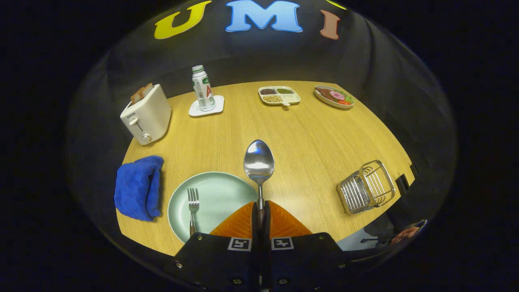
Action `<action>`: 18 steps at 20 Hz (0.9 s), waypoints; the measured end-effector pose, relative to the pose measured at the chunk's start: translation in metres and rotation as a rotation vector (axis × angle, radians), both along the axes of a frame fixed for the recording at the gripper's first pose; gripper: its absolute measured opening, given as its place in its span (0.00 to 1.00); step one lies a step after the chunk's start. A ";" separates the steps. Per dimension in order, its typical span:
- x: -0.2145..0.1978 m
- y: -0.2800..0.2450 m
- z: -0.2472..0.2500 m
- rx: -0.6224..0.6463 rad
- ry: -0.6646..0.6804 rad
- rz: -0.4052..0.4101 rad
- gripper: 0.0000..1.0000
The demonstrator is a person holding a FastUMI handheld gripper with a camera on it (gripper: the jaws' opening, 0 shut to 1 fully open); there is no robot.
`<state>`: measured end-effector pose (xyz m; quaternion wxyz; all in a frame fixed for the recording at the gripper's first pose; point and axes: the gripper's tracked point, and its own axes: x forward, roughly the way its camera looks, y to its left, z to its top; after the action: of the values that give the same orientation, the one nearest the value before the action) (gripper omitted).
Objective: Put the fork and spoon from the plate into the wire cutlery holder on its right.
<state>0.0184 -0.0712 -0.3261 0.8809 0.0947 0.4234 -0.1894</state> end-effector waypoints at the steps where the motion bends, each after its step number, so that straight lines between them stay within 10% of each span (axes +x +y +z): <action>1: -0.005 -0.014 0.002 -0.010 0.004 -0.040 0.04; 18: -0.070 -0.122 -0.008 0.215 0.061 -0.540 0.03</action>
<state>-0.0516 -0.1934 -0.3341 0.7704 0.2909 0.4268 -0.3737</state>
